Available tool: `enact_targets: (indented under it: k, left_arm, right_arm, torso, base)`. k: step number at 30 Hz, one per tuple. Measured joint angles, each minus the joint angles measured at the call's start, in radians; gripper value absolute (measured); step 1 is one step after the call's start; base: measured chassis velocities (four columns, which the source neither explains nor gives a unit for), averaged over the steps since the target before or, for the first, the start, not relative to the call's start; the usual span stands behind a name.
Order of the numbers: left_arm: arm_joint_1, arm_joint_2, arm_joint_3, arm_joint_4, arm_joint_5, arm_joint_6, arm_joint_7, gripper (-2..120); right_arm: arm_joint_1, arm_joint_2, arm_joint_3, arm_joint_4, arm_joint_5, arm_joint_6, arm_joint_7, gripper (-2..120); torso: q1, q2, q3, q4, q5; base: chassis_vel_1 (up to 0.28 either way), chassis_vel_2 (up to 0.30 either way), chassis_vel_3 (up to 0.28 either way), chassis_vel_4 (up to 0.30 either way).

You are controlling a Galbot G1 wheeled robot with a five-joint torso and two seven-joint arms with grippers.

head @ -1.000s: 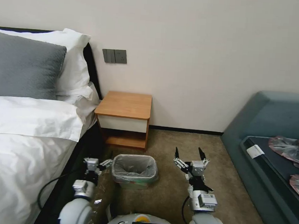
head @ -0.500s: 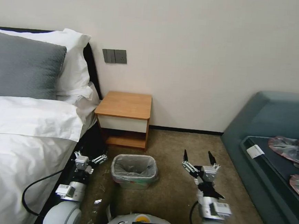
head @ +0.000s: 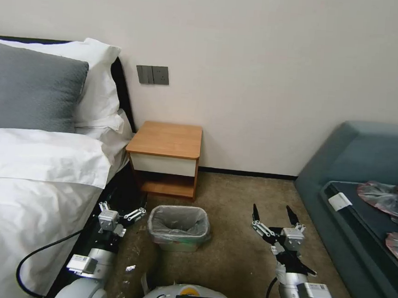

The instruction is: Pick up the garbage bag from the table and place it over the trash can.

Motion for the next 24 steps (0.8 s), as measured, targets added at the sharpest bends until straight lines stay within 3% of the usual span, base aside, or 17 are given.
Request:
enact_targets:
  k: [24]
  left_arm:
    - [-0.002,0.001,0.002,0.003,0.000,0.000,-0.003,100]
  right_arm:
    - [0.003,-0.003,-0.002,-0.003,-0.004,0.000,0.006,100]
  torso:
    - [0.000,0.000,0.000,-0.0001,0.0000]
  base:
    - [0.000,0.000,0.000,0.000]
